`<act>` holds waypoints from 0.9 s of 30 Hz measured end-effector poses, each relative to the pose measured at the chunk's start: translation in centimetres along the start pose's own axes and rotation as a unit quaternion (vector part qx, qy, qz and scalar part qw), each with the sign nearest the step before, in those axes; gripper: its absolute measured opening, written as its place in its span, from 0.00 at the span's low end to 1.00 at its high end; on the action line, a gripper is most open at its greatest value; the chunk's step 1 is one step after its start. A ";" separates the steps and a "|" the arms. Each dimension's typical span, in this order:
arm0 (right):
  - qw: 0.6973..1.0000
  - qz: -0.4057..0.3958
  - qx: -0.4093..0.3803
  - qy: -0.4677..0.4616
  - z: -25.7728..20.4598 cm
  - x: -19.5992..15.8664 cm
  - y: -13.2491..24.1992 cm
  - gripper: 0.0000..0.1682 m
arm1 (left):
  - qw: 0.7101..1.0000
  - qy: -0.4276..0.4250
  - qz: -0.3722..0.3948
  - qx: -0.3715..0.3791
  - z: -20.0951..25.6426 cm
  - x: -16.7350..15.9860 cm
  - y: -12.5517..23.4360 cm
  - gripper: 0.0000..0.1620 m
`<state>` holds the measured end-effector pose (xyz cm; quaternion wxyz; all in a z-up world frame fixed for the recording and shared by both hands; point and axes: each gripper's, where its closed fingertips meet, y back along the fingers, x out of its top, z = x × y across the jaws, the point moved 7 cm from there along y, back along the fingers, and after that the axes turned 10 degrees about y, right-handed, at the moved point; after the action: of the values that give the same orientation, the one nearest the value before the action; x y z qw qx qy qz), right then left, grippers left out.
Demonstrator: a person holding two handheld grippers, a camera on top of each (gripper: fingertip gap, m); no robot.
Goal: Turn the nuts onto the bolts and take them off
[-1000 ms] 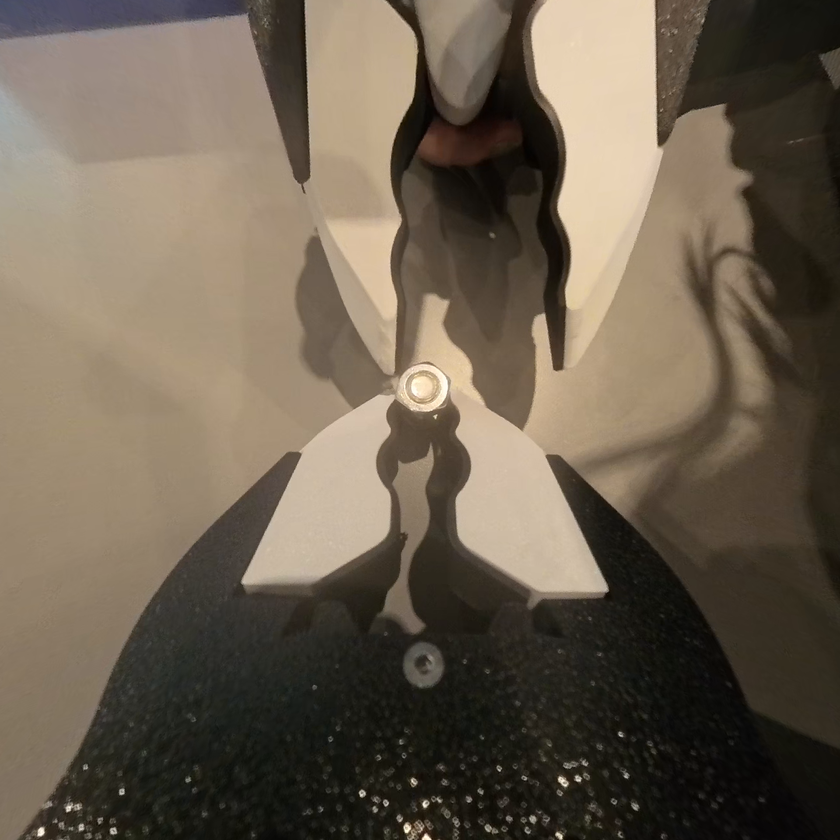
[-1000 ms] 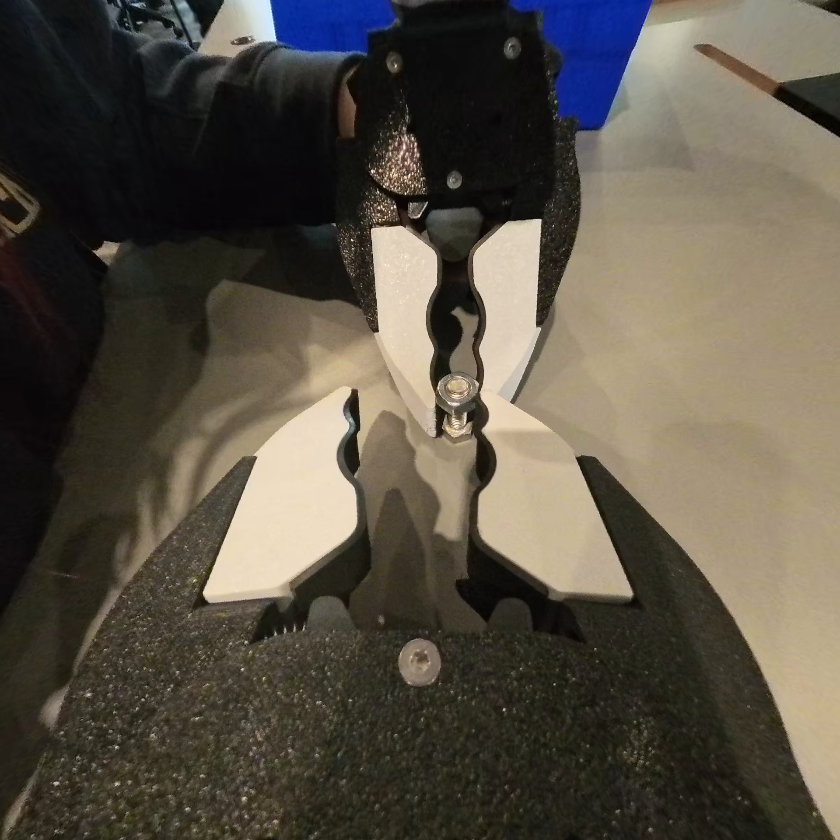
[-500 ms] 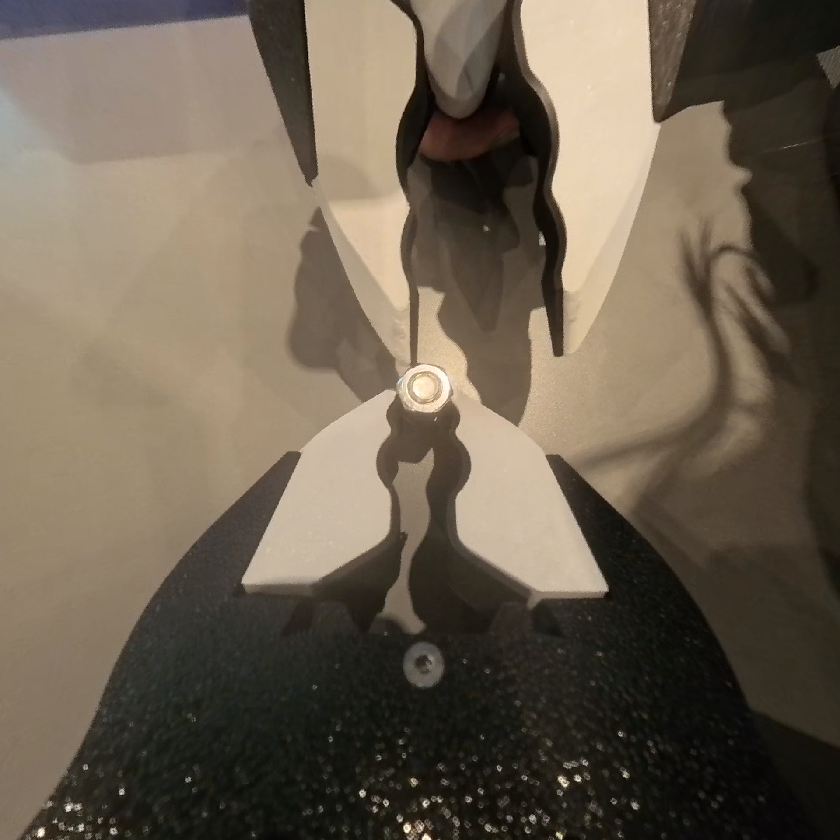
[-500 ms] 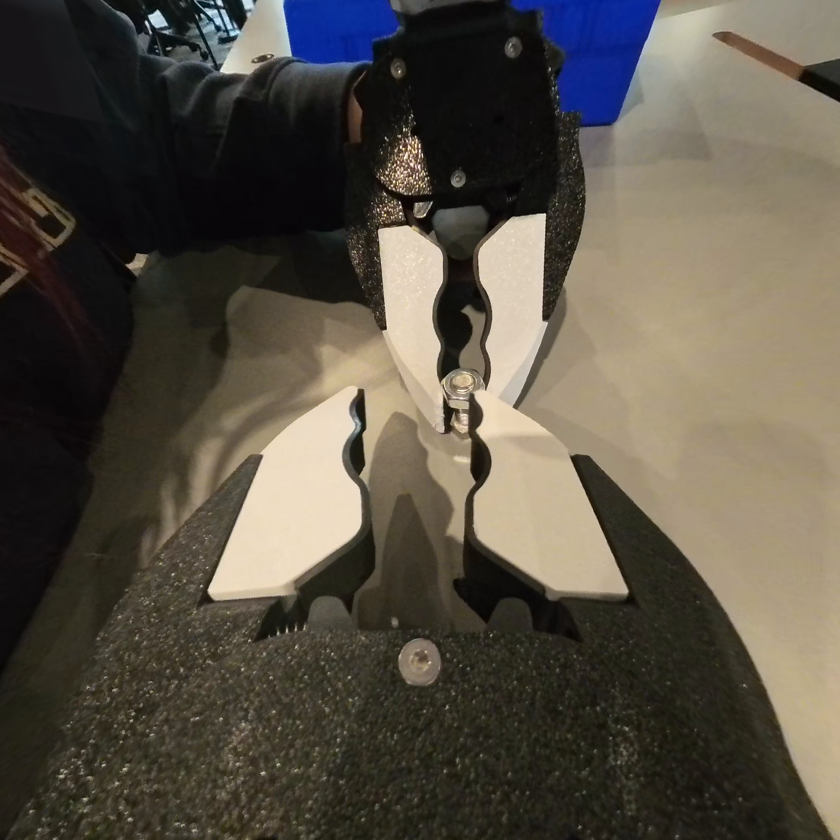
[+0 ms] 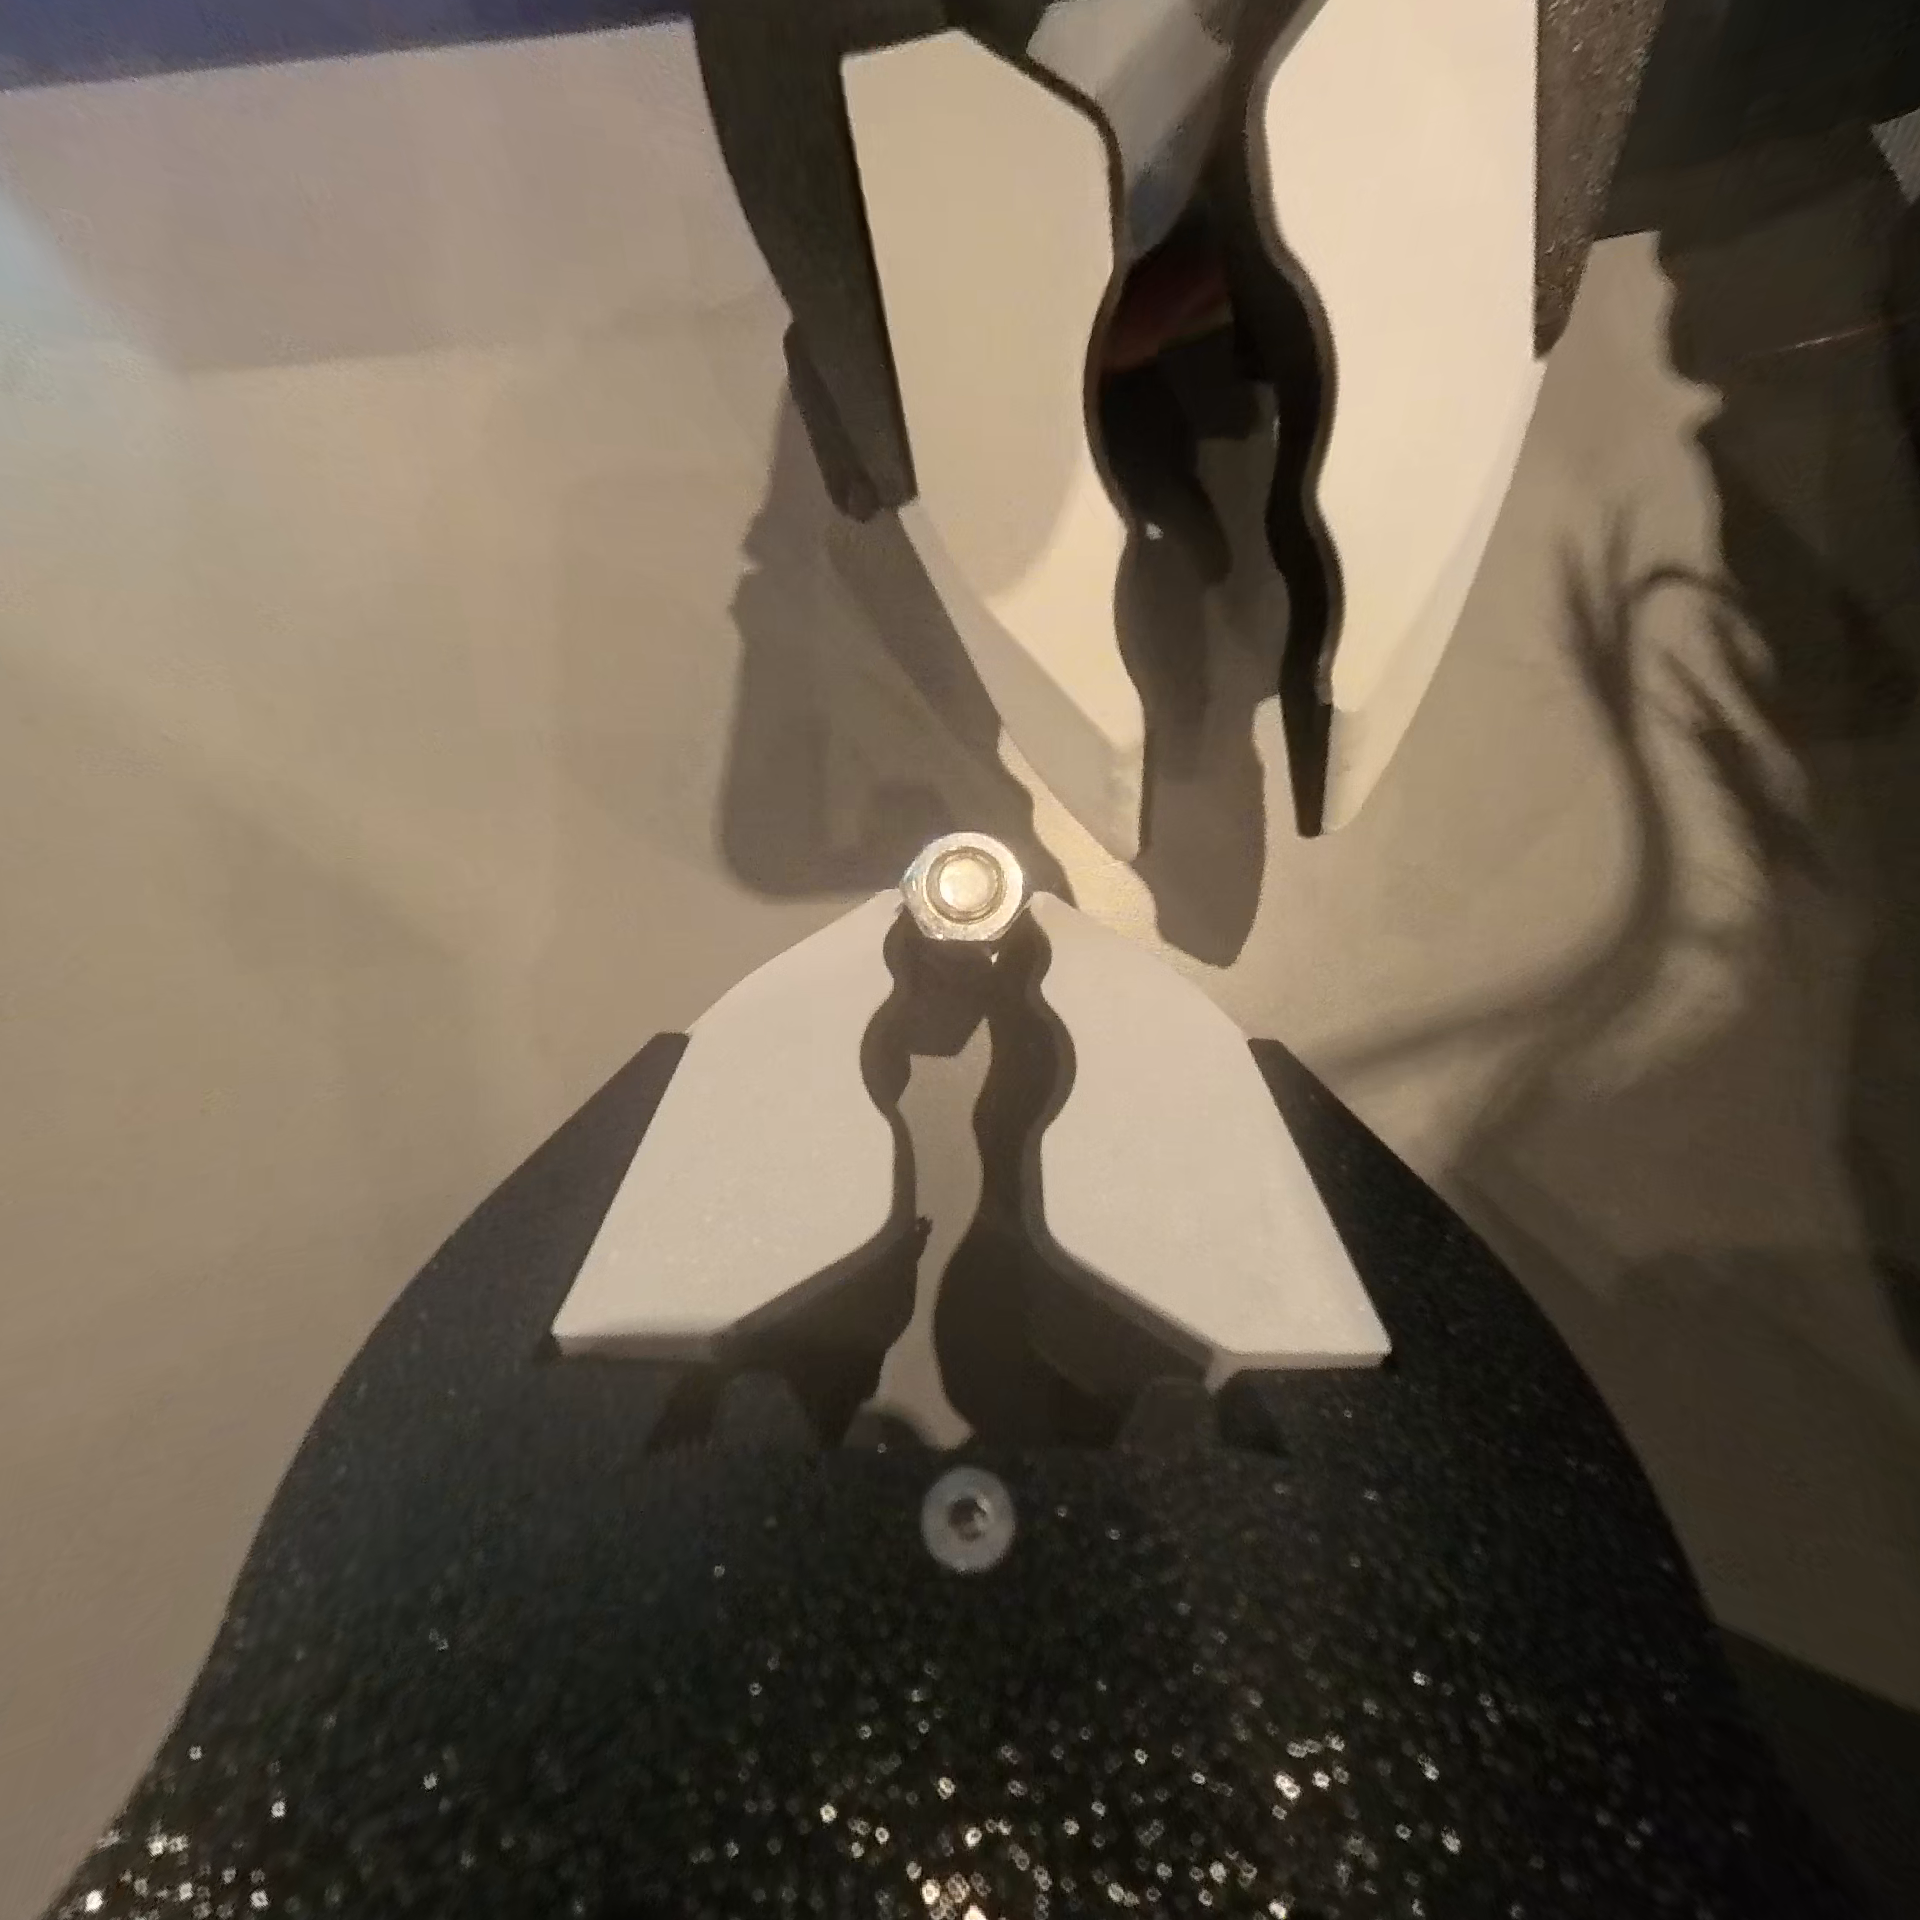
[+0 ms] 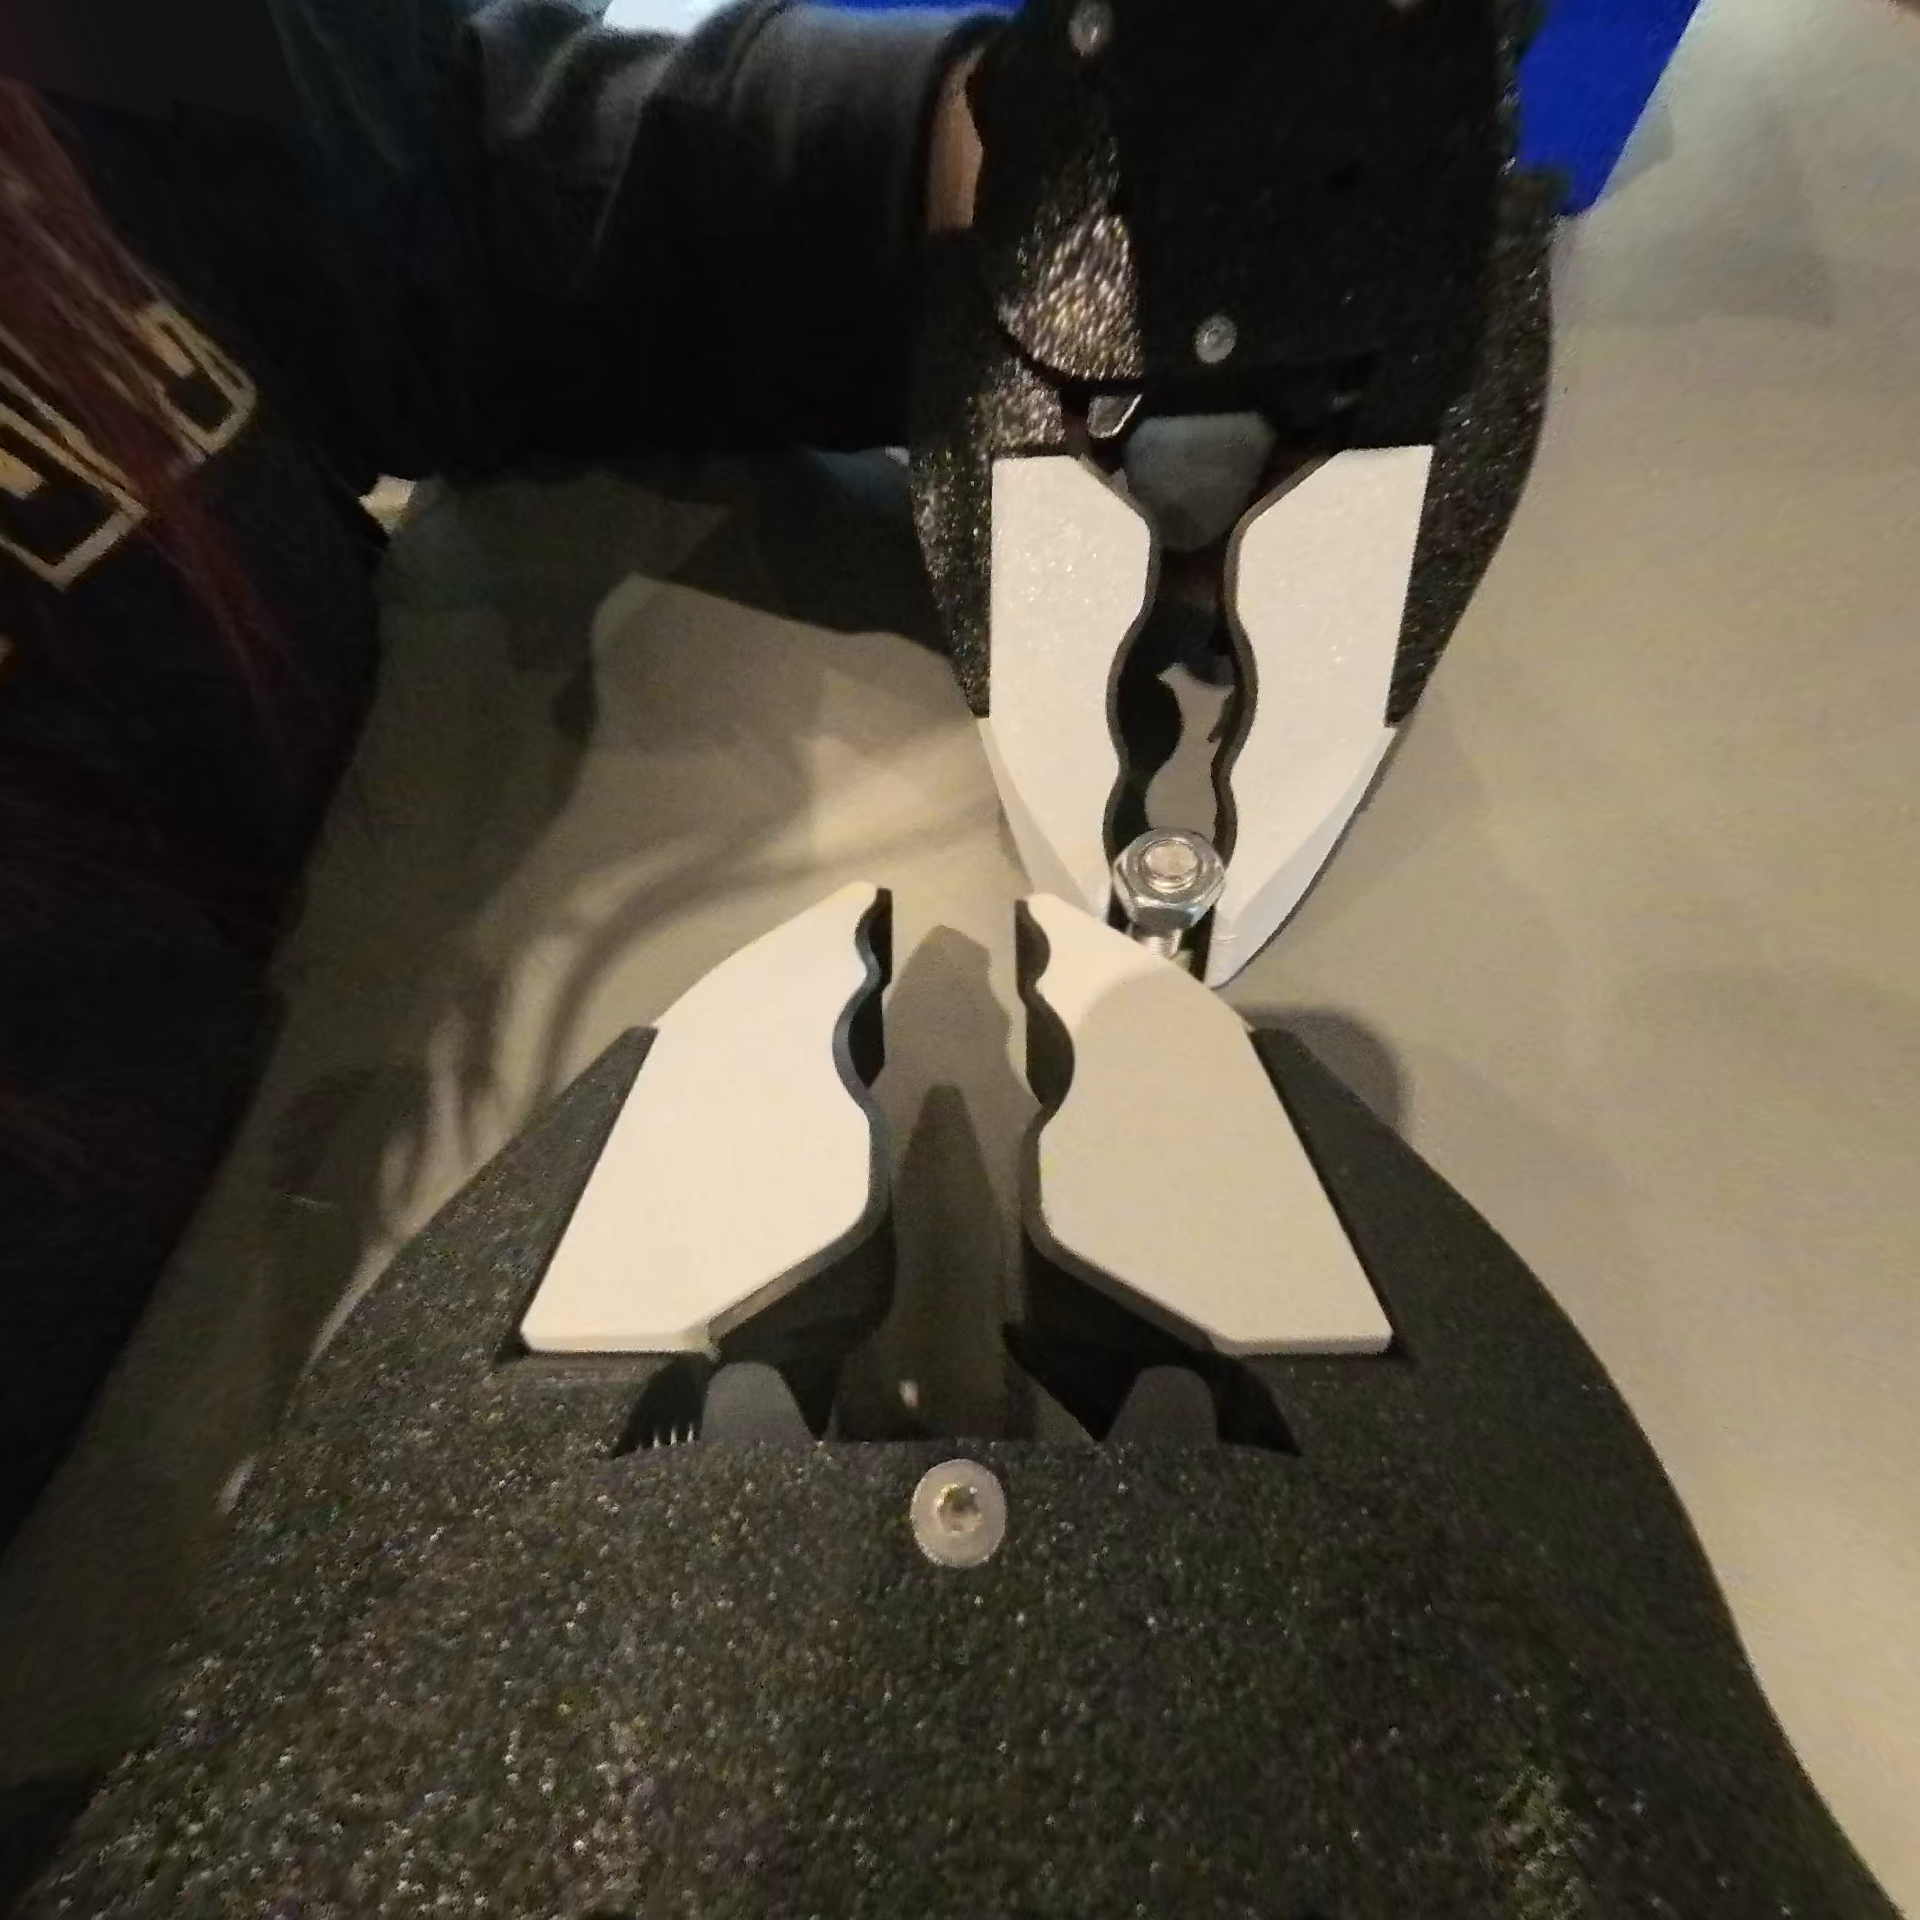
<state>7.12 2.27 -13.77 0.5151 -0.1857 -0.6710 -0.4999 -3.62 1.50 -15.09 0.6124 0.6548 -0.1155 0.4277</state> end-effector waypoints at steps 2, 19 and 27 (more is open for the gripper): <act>0.999 0.024 -0.022 -0.007 0.4 0.1 0.5 0.14 | 1.000 0.000 0.000 0.000 0.0 0.0 0.0 0.10; 0.997 0.019 -0.068 -0.019 1.3 -0.1 0.9 0.17 | 1.000 0.000 0.000 0.000 0.0 0.0 0.0 0.10; 0.998 0.001 -0.060 -0.006 0.9 -0.3 0.7 0.18 | 1.000 -0.001 0.000 -0.001 0.0 0.0 0.0 0.10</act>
<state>7.25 3.44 -13.64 0.4994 -0.2198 -0.6430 -0.5374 -3.65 1.44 -15.10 0.6131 0.6543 -0.1164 0.4272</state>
